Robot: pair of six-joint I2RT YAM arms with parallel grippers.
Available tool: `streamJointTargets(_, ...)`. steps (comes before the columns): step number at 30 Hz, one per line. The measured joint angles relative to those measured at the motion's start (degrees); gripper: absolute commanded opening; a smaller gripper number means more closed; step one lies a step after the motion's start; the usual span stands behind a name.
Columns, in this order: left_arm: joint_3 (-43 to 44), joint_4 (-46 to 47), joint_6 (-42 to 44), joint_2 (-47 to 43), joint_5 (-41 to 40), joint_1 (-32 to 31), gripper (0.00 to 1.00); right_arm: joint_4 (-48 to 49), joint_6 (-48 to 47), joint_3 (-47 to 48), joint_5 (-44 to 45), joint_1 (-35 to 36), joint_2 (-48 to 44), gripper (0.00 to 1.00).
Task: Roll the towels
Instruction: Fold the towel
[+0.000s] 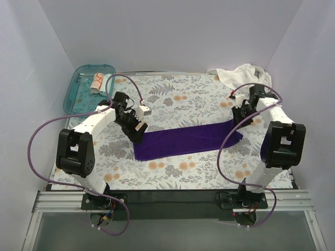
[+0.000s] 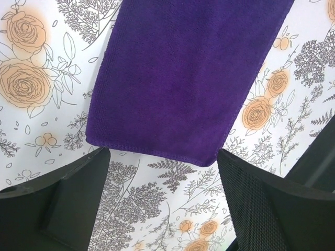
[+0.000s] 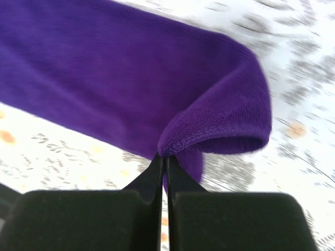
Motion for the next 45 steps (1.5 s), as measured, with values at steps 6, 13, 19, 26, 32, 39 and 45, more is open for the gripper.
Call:
streamJointTargets(6, 0.85, -0.15, -0.92, 0.83, 1.11, 1.90, 0.79, -0.48, 2.71, -1.05, -3.63, 8.15, -1.05, 0.01)
streamJointTargets(13, 0.98, -0.33, -1.90, 0.83, 2.71, 4.98, 0.98, -0.76, 6.58, -1.55, -9.25, 13.73, 1.75, 0.01)
streamJointTargets(19, 0.98, -0.55, -2.45, 0.83, 3.48, 5.70, 0.98, -0.63, 8.66, -1.53, -11.65, 17.64, 5.07, 0.01)
streamJointTargets(26, 0.98, -0.52, -2.67, 0.83, 3.69, 5.70, 0.98, -0.28, 9.79, -0.66, -13.00, 20.96, 8.24, 0.01)
streamJointTargets(32, 0.98, -0.50, -2.67, 0.83, 3.69, 5.81, 0.98, -0.22, 10.82, 1.31, -13.14, 21.44, 10.23, 0.01)
streamJointTargets(39, 0.96, -0.50, -2.60, 0.83, 3.69, 5.99, 0.98, 0.04, 11.39, 2.56, -13.35, 22.12, 12.28, 0.01)
streamJointTargets(45, 0.96, -0.50, -2.60, 0.83, 3.69, 5.99, 0.98, -0.07, 11.74, 3.82, -13.68, 23.47, 13.33, 0.01)
